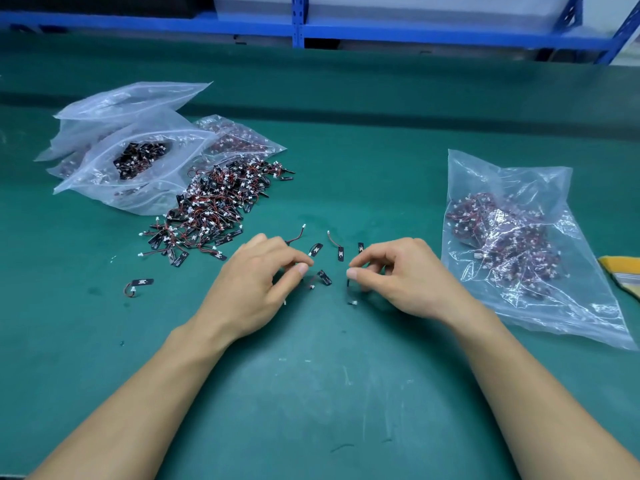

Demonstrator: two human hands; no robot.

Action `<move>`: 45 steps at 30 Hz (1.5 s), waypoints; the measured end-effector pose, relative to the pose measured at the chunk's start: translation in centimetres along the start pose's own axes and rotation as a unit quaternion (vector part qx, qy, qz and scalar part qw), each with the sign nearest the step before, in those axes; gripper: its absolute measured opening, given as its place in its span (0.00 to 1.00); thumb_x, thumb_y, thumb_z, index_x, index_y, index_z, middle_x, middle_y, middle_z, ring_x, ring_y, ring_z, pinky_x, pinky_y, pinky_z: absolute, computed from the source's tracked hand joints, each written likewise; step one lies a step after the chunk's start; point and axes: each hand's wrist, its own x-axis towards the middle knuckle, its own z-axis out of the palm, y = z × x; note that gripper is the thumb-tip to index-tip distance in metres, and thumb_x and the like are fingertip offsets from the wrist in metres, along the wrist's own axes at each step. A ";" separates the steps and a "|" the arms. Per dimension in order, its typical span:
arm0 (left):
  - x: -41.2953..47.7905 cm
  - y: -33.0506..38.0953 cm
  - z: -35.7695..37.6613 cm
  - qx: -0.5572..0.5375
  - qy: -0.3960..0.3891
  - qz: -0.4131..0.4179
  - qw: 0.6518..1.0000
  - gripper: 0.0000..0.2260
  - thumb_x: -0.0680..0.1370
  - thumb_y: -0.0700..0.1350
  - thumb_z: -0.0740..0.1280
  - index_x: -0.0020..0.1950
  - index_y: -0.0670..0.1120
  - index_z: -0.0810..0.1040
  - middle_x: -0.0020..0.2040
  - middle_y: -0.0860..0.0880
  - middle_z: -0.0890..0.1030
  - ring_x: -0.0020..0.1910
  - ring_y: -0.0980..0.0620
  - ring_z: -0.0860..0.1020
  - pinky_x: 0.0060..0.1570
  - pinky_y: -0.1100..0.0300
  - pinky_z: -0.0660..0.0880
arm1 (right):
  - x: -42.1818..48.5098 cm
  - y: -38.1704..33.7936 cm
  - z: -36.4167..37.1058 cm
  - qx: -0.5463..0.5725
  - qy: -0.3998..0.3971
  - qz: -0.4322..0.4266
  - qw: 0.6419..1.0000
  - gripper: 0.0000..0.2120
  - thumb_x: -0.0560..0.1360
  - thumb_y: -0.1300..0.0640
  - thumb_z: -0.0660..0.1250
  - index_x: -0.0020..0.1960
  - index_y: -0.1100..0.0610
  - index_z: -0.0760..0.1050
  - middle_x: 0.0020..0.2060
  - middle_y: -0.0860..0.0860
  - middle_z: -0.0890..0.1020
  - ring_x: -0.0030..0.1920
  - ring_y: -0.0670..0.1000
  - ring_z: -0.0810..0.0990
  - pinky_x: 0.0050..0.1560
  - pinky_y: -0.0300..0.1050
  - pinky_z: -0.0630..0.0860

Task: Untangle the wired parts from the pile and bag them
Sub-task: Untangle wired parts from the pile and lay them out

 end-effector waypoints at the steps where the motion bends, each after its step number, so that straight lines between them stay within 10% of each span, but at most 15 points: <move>1: -0.1 -0.3 0.0 0.005 0.007 -0.008 1.000 0.09 0.80 0.51 0.64 0.51 0.52 0.84 0.40 0.57 0.77 0.42 0.51 0.70 0.45 0.51 0.73 | 0.1 0.1 -0.1 0.000 0.017 -0.002 1.000 0.03 0.74 0.45 0.73 0.43 0.44 0.83 0.32 0.38 0.83 0.29 0.42 0.75 0.35 0.39 0.71; 20: -0.8 -2.1 -1.9 0.019 0.001 -0.051 0.999 0.03 0.75 0.45 0.74 0.48 0.53 0.84 0.40 0.59 0.78 0.44 0.54 0.72 0.48 0.53 0.72 | -0.1 0.0 0.4 -0.047 -0.047 -0.044 0.997 0.06 0.74 0.43 0.72 0.44 0.44 0.84 0.30 0.37 0.78 0.34 0.45 0.75 0.40 0.46 0.76; 30: 4.4 -5.5 -3.6 0.321 -0.026 -0.133 0.937 0.16 0.76 0.46 0.68 0.64 0.54 0.80 0.60 0.52 0.78 0.60 0.44 0.70 0.58 0.47 0.64 | -0.1 -0.2 0.3 -0.030 0.001 -0.055 0.998 0.05 0.76 0.48 0.71 0.44 0.47 0.84 0.27 0.41 0.77 0.32 0.44 0.74 0.40 0.48 0.76; 37: 4.4 -6.9 -3.1 0.308 0.028 -0.105 0.945 0.04 0.76 0.45 0.73 0.48 0.54 0.85 0.48 0.51 0.82 0.50 0.42 0.72 0.50 0.48 0.64 | 0.0 0.1 0.4 -0.023 0.009 -0.057 0.998 0.04 0.76 0.49 0.71 0.45 0.47 0.83 0.29 0.43 0.79 0.32 0.44 0.74 0.40 0.49 0.76; 45: 4.6 -6.6 -3.3 0.260 0.070 -0.088 0.959 0.05 0.78 0.42 0.70 0.51 0.49 0.84 0.46 0.48 0.83 0.47 0.41 0.72 0.48 0.48 0.65 | 0.0 0.1 0.4 -0.020 0.014 -0.061 0.998 0.04 0.77 0.50 0.71 0.45 0.46 0.83 0.30 0.42 0.79 0.32 0.44 0.74 0.39 0.48 0.76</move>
